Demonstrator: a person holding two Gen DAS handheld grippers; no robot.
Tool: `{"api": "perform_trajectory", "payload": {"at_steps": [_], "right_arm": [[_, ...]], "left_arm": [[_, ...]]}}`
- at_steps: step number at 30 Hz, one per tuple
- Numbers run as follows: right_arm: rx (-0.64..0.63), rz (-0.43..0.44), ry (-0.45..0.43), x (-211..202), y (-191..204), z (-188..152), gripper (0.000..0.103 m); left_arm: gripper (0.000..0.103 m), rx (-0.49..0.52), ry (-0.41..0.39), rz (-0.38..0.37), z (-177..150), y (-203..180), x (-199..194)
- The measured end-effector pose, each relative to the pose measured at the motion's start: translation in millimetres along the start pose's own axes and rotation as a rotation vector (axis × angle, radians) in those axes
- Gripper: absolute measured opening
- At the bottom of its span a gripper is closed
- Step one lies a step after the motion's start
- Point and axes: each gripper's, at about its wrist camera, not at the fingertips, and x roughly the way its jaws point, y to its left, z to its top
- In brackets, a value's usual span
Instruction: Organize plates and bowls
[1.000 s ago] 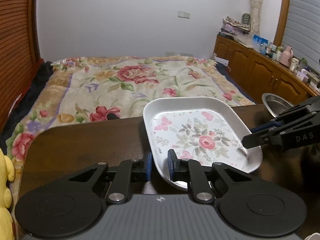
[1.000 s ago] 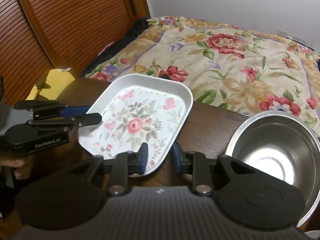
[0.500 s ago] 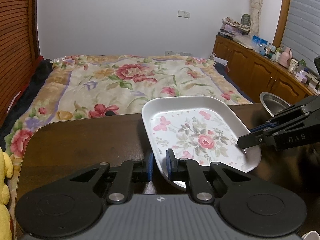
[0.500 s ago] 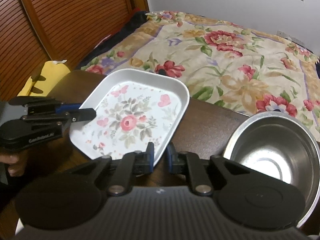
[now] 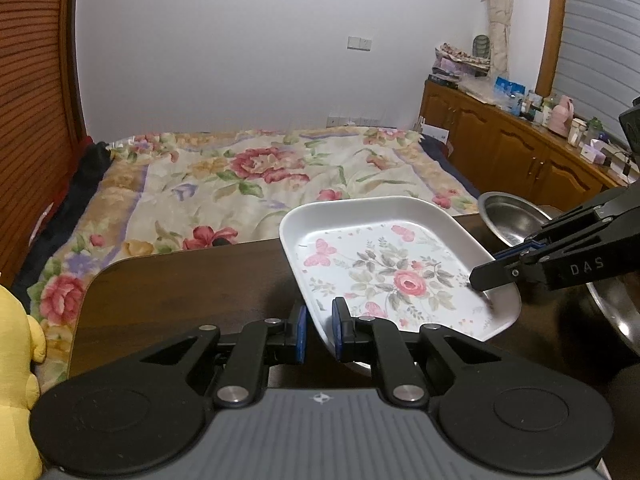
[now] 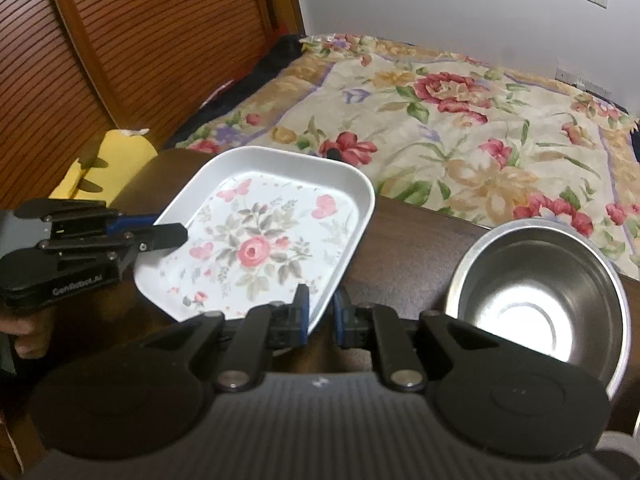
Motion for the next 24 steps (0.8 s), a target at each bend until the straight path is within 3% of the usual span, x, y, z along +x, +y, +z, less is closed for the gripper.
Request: {"api": "perform_trajectory", "payload": {"at_steps": [24], "right_arm": [[-0.028, 0.013, -0.136, -87, 21, -38, 0.014]], "left_arm": [[0.015, 0.042, -0.097, 0.002, -19, -44, -92]]}}
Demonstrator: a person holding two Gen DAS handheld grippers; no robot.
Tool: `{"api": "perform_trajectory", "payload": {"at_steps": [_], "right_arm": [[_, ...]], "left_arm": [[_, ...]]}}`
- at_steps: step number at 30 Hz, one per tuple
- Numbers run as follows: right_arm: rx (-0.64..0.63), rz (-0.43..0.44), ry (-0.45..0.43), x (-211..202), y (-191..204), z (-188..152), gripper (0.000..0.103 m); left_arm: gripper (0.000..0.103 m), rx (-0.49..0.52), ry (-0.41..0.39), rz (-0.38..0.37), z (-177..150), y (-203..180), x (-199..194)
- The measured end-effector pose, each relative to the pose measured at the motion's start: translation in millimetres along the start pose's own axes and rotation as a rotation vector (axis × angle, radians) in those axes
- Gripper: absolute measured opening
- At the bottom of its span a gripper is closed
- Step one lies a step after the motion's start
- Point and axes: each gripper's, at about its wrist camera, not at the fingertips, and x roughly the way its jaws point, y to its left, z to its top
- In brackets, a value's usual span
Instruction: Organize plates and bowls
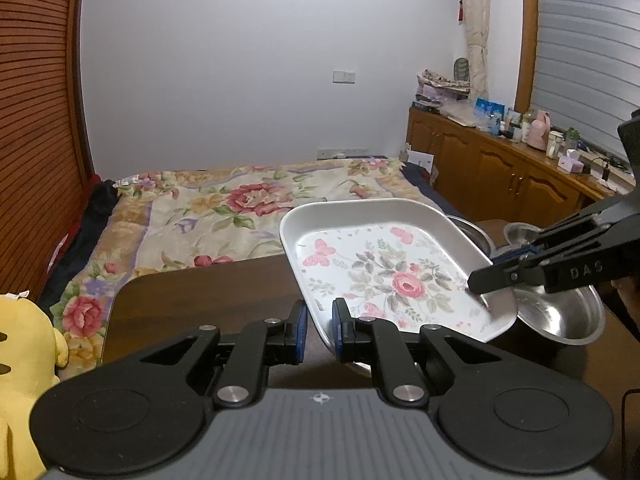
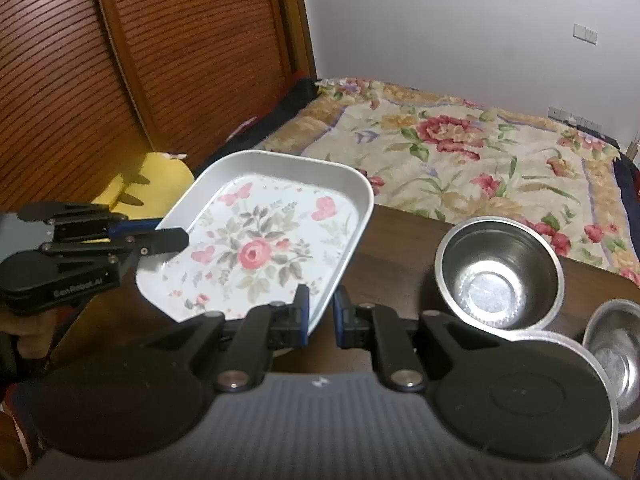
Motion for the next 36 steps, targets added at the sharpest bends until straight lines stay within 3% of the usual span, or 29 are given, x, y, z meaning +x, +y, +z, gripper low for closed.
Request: {"api": "perform_trajectory", "payload": {"at_steps": [23, 36], "right_arm": [[-0.014, 0.052, -0.015, -31, 12, -50, 0.014], [0.024, 0.074, -0.035, -38, 26, -86, 0.014]], "left_arm": [[0.015, 0.016, 0.031, -0.030, -42, -24, -41], [0.016, -0.033, 0.040, -0.022, -66, -31, -63]]}}
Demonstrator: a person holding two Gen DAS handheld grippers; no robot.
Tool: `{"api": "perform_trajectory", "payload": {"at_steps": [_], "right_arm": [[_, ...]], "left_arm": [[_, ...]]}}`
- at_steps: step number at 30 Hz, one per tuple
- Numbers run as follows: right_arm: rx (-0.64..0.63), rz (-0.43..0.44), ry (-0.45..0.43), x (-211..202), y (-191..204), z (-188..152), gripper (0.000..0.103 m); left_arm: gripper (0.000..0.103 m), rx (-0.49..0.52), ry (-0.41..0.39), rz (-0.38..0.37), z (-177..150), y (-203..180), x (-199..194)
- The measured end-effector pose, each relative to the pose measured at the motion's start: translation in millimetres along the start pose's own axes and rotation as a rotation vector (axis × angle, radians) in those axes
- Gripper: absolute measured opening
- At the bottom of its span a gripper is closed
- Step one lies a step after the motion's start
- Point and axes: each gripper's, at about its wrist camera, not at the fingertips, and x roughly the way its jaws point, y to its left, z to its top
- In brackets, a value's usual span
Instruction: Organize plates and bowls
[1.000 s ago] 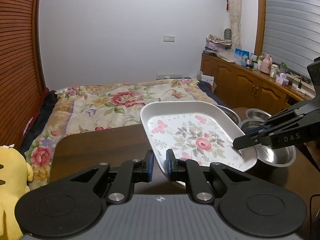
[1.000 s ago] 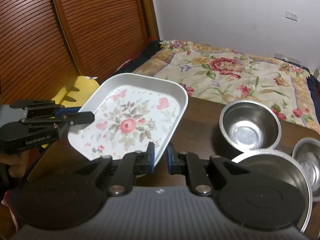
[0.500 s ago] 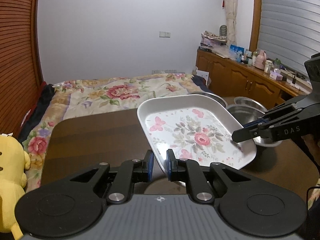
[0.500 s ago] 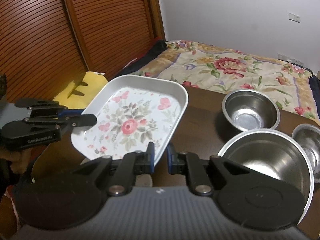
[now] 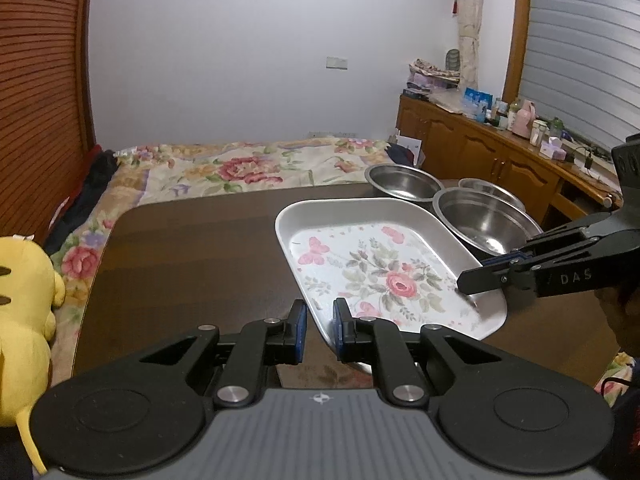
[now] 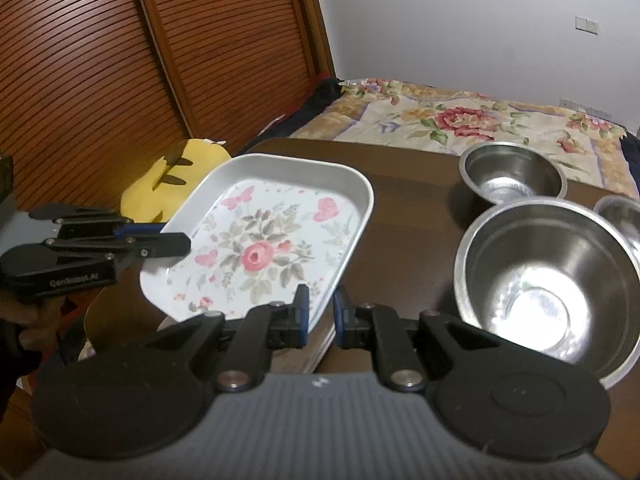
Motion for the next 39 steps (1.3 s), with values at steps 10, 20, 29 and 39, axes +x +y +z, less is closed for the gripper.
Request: {"api": "perform_trajectory", "payload": {"at_steps": [10, 20, 29, 39], "right_arm": [[-0.004, 0.009, -0.021, -1, 8, -13, 0.014], [-0.014, -0.008, -0.035, -2, 15, -32, 0.014], [0.039, -0.008, -0.072, -3, 13, -47, 0.015], [0.071, -0.013, -0.099, -1, 15, -54, 0.015]], "left_arm": [[0.015, -0.038, 0.019, -0.006, -17, 0, -6], [0.015, -0.038, 0.056, 0.001, -35, -2, 2], [0.015, -0.036, 0.053, 0.014, -37, -1, 1], [0.015, -0.026, 0.059, 0.040, -40, -4, 8]]}}
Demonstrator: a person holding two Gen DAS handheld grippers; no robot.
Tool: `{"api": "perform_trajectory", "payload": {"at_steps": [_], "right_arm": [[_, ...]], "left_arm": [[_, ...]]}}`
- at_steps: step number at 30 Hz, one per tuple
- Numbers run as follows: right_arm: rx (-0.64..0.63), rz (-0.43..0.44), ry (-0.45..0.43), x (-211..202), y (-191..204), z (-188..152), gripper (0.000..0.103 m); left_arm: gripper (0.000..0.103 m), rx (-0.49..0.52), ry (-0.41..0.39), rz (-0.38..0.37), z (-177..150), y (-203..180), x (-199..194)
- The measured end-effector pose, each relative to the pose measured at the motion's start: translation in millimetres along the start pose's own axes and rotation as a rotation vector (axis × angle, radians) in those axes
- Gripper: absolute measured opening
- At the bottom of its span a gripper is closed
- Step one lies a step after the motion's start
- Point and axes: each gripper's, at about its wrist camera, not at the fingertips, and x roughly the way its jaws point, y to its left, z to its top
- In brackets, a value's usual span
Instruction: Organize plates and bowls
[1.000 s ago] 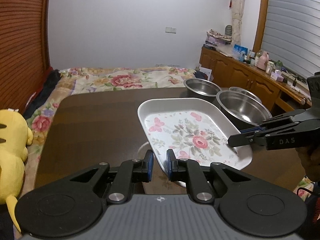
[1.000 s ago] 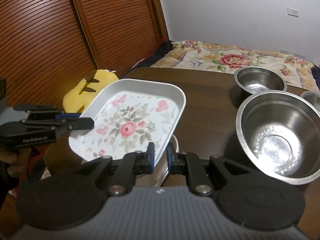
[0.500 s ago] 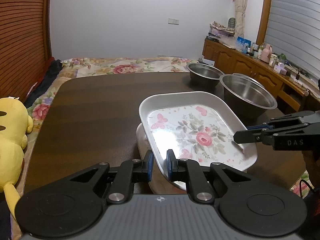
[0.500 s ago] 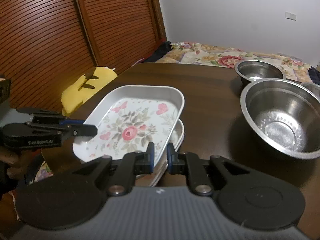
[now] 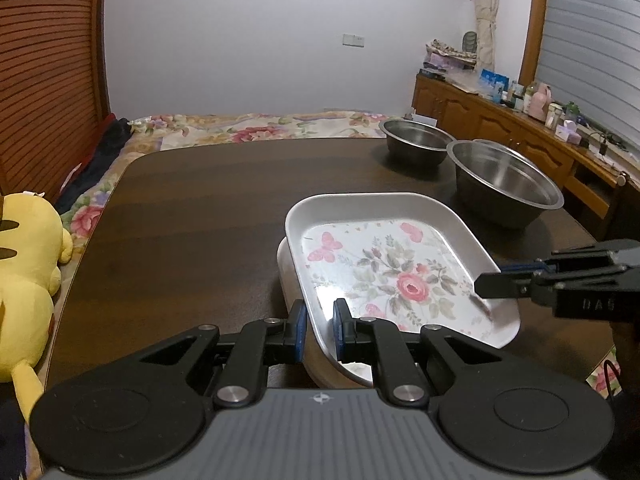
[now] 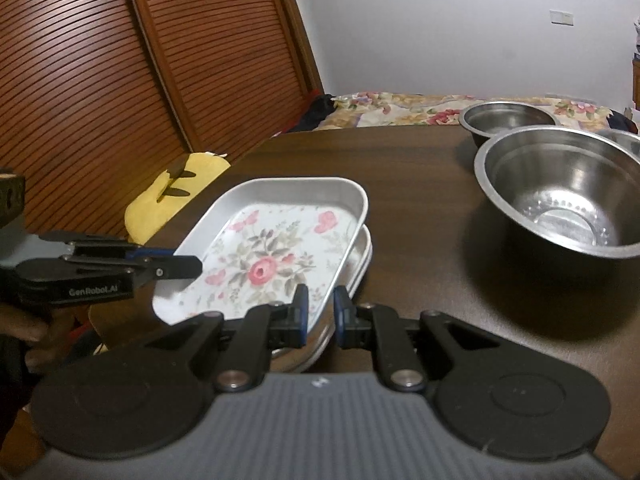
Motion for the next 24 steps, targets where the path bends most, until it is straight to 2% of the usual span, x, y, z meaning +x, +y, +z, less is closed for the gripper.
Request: {"api": "perform_trajectory", "payload": {"at_steps": [9, 24], "right_arm": [[-0.065, -0.055, -0.041, 4, 13, -7, 0.016], [-0.049, -0.046, -0.069, 4, 7, -12, 0.016]], "left_arm": [[0.015, 0.012, -0.018, 0.031, -4, -4, 1], [0.016, 0.000, -0.019, 0.040, -7, -1, 1]]}}
